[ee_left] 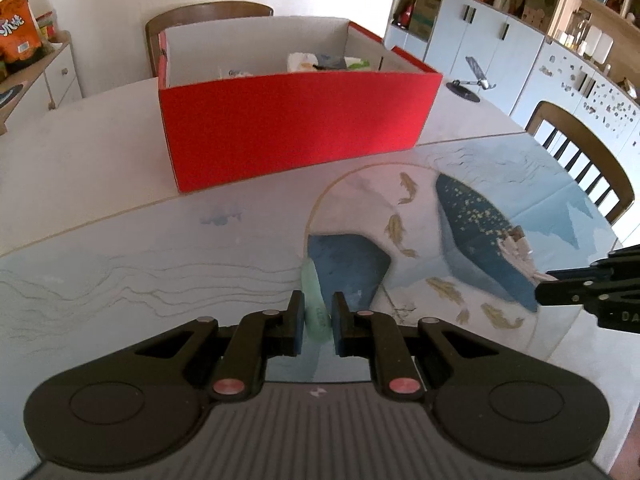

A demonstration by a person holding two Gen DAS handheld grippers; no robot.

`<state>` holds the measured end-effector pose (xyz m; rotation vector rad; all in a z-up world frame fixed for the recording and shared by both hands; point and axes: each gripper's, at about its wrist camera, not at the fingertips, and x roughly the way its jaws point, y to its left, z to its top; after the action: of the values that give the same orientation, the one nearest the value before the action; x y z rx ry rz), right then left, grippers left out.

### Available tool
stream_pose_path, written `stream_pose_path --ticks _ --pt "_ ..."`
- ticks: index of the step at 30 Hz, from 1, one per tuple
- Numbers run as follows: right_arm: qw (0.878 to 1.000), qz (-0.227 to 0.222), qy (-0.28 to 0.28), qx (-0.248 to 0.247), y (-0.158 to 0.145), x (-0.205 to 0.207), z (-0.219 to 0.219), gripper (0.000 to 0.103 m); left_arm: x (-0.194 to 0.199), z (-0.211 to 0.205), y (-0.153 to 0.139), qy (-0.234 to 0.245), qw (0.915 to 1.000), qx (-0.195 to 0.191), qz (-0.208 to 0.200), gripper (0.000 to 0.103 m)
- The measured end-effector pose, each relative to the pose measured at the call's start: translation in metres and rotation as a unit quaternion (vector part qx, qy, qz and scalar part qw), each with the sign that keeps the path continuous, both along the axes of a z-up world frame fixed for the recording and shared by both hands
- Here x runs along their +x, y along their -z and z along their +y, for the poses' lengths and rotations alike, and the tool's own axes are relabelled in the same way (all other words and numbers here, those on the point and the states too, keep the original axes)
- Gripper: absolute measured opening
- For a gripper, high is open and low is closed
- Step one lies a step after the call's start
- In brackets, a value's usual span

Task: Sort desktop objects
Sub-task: 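Lift green stick and white cable with both grippers and carry over red box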

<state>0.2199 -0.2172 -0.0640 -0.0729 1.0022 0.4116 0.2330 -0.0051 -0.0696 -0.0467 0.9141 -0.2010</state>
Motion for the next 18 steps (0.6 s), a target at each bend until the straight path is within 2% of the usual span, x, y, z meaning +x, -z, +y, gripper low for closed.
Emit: stream_pose_path --ticks 2,3,12,18 --pt "1.000 -0.001 -0.003 0.005 -0.004 -0.001 0.003 0.010 -0.004 -0.001 -0.006 0.002 1.0000 -0.004 -0.004 0.012" --pt "1.000 -0.001 -0.006 0.010 -0.007 -0.002 0.004 0.010 -0.005 -0.002 -0.007 0.003 1.0000 -0.004 -0.005 0.008" --pt "0.999 -0.014 -0.021 0.024 -0.024 -0.003 0.009 0.010 -0.018 0.004 -0.015 -0.002 0.9999 -0.010 -0.004 0.008" --pt "0.999 -0.015 -0.030 0.033 -0.033 0.000 0.012 0.010 -0.027 0.015 -0.029 -0.017 0.9993 -0.031 -0.011 0.008"
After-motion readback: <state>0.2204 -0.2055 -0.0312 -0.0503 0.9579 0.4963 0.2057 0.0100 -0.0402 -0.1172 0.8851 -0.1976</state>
